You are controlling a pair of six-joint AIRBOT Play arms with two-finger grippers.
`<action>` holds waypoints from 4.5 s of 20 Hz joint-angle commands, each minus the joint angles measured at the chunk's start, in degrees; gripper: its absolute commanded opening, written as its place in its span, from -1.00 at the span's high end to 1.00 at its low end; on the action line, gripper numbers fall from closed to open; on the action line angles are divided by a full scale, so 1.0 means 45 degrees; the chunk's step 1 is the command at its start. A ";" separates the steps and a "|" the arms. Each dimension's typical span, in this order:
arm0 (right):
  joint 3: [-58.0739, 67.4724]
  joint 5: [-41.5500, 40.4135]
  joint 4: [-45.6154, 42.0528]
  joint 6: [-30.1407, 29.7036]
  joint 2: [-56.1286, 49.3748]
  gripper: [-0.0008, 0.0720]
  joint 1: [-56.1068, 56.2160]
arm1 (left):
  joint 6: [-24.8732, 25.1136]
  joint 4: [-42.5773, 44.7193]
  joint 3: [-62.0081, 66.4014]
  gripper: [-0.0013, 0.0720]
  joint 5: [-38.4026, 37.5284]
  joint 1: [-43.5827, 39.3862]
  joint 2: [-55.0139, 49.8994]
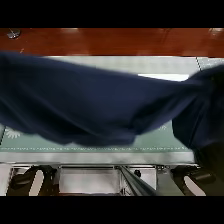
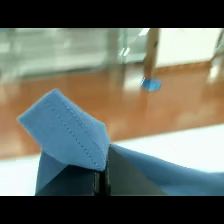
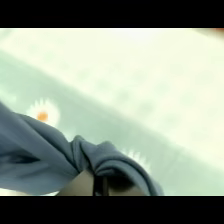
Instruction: Fold the shirts.
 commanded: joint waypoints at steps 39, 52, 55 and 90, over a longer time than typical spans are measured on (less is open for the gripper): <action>-1.2949 -0.6645 0.2424 -0.3502 -0.3983 -0.72 -0.9967 | -0.2875 -0.5362 -1.4032 -0.95 0.3429 -0.9326 -0.6110; -1.2964 -0.6858 0.2346 -0.3497 -0.3983 -0.72 -0.9967 | -0.3230 -0.8874 -1.3236 -0.95 1.2274 -1.3469 -0.7796; -1.2964 -0.6921 0.2341 -0.3497 -0.3983 -0.72 -0.9967 | -0.3220 -0.8869 -1.2648 -0.92 1.2206 -1.3459 -0.8563; 0.2152 -0.5119 0.2749 -0.1423 -0.4522 0.91 -0.5780 | 0.1987 -0.8743 -0.4352 0.91 0.5377 -0.0345 -0.1851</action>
